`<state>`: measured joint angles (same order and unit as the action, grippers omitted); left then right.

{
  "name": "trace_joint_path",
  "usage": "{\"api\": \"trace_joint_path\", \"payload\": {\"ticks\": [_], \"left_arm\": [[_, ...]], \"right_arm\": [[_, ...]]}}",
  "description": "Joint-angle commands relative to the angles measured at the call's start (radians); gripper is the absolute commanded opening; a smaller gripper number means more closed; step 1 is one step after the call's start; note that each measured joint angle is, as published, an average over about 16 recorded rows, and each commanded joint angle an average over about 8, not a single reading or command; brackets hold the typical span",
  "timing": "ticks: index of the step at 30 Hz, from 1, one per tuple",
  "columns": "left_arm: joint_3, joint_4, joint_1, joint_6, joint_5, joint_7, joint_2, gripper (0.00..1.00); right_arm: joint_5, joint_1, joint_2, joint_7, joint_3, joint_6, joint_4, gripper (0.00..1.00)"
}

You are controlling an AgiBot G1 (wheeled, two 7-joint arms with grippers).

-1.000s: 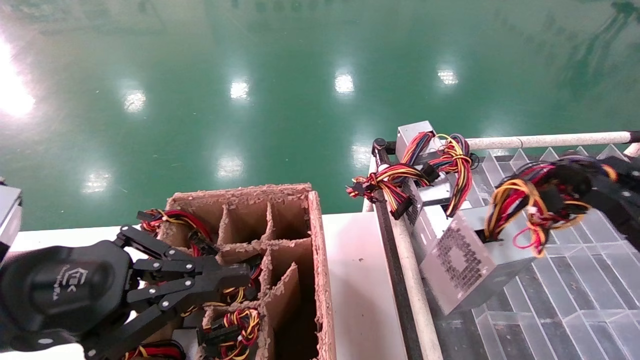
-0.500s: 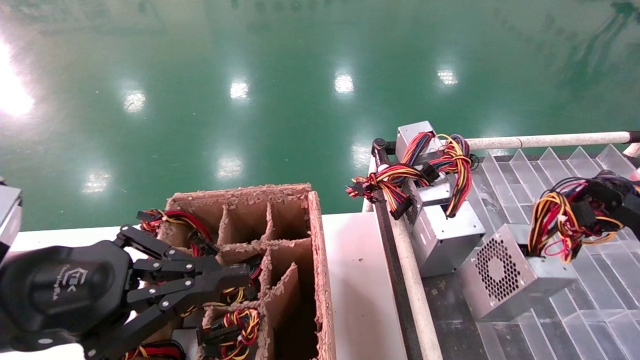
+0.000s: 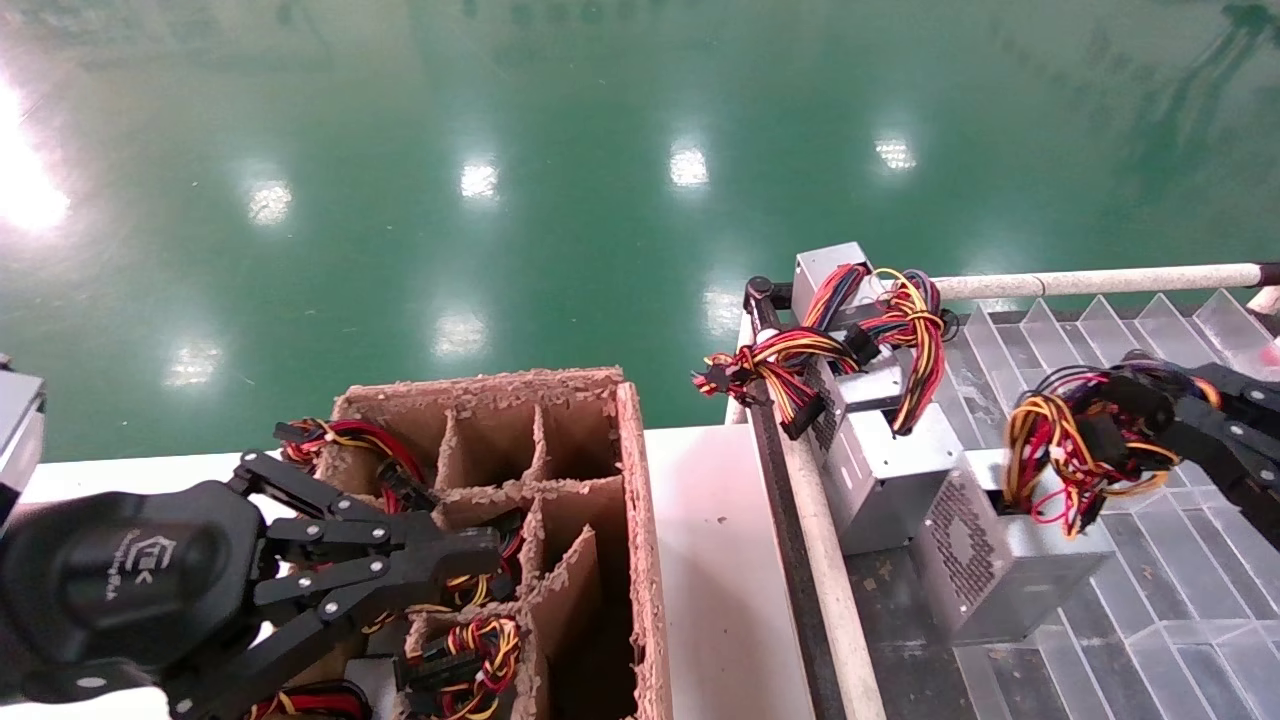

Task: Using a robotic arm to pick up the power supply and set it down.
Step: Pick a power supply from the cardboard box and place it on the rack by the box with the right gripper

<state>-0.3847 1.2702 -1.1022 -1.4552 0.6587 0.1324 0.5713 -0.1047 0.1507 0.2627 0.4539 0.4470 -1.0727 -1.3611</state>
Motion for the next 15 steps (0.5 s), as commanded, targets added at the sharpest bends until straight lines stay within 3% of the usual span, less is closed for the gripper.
{"api": "trace_joint_path", "payload": {"ticks": [1,15], "left_arm": [[0.000,0.000,0.000,0.000,0.000,0.000,0.000,0.00],[0.000,0.000,0.000,0.000,0.000,0.000,0.000,0.00]], "right_arm": [[0.003,-0.009,-0.014,-0.003,-0.013,-0.002,0.000,0.00],[0.054,-0.125,-0.076,0.020,-0.150,0.055,-0.003,0.00]]}}
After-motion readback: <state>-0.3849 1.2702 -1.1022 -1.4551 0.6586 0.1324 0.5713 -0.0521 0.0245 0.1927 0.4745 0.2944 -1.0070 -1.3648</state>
